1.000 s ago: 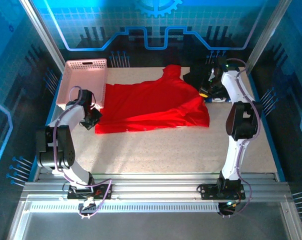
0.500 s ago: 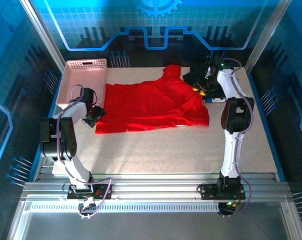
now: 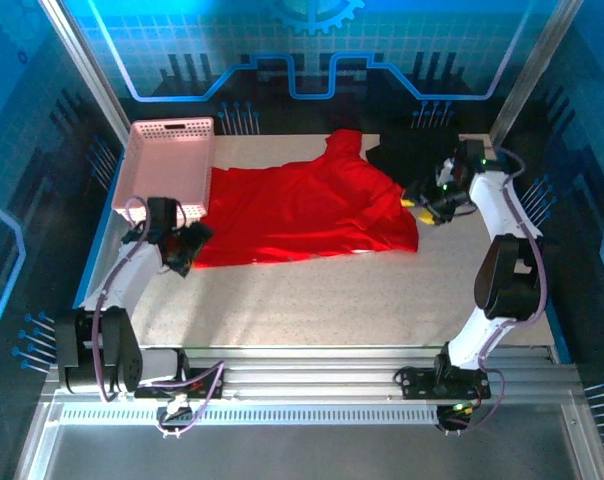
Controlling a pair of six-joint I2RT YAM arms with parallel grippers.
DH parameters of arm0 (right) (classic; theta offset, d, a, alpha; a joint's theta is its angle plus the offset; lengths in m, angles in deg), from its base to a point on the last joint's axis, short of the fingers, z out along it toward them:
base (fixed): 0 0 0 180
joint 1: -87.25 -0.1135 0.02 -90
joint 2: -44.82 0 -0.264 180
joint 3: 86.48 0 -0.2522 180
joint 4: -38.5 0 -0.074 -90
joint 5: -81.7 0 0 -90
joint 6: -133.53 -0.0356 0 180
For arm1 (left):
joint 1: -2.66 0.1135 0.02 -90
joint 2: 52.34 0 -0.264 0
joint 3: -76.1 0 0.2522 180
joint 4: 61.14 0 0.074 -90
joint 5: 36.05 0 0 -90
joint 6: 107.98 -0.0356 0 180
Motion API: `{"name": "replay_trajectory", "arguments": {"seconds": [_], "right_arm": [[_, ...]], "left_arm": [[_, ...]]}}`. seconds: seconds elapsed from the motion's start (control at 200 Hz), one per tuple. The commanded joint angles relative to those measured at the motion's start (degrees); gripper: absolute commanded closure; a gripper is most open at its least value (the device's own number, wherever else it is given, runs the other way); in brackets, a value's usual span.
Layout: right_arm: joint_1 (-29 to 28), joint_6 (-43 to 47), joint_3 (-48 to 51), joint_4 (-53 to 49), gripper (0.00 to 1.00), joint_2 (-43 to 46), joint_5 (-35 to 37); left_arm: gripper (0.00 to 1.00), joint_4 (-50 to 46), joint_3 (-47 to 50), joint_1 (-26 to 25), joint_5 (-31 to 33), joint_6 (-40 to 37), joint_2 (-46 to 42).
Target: Fold and stack the t-shirts
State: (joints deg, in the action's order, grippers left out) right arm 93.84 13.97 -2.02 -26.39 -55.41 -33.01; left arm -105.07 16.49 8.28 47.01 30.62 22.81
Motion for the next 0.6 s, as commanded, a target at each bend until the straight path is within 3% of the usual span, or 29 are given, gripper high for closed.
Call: {"name": "replay_trajectory", "arguments": {"seconds": [0.0, 0.155, 0.59], "right_arm": [[1.0, -0.9, 7.2, 6.3, 0.40, -2.0, -4.4], [1.4, -1.5, 8.2, 9.4, 0.41, -6.6, -5.4], [2.0, -2.2, 8.0, 9.7, 0.43, -10.9, -3.3]], "left_arm": [[0.23, 2.9, 3.5, 1.1, -4.4, 3.1, 3.1], [0.30, 5.3, 3.9, 1.6, -4.0, 3.5, 7.8], [0.36, 18.4, 4.8, 1.6, -1.5, 8.2, 16.5]]}}
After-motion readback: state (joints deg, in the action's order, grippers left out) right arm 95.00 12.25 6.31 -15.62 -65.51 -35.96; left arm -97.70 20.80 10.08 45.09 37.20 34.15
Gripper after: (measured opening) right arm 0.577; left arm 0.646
